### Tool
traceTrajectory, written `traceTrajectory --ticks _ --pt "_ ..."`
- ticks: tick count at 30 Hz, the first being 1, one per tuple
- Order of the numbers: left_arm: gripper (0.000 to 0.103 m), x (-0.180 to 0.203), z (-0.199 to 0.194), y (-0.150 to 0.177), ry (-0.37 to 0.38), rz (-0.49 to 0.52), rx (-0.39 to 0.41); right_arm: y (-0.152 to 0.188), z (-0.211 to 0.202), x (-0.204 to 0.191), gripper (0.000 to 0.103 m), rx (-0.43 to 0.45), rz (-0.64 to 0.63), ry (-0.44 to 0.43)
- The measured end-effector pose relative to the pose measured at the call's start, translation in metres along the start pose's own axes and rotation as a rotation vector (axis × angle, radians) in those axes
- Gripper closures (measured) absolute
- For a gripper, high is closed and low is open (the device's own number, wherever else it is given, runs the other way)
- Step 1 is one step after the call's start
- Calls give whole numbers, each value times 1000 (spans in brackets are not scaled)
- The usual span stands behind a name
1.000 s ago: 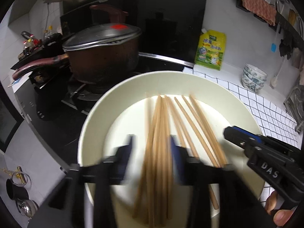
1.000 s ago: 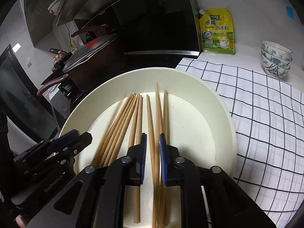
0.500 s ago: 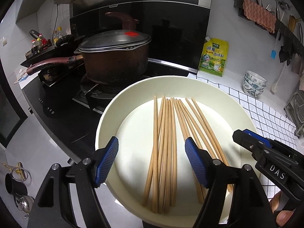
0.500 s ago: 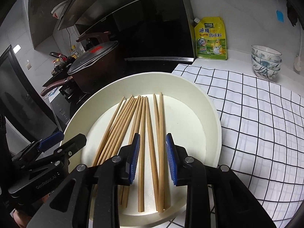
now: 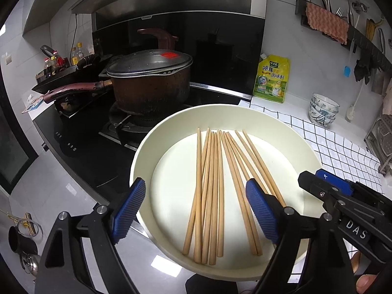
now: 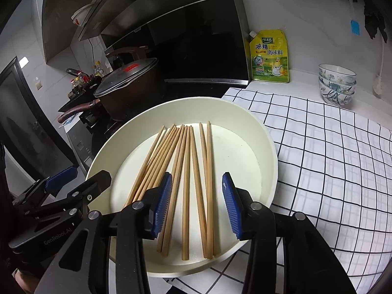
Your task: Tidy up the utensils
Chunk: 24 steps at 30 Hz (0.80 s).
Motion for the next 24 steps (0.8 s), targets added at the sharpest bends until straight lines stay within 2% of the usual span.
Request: traceTrajectory --ticks 13,18,24 --pt "7 4 -13 0 -19 0 20 4 -13 4 48 22 10 28" --pt "7 1 -13 1 -22 -17 9 7 -15 4 44 25 -1 58" --pt "6 0 -14 3 -50 -16 13 8 -18 5 34 31 -2 73"
Point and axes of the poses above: each gripper's, at about its wrist camera, not at the fingertips, and z roughly the way its jaws point, x to its right, y to its underside, the point moved 1 cm from there along z, roughly the way its jaws point, and after that the axes turned 3 degrees about z, right-handed, at the moved point
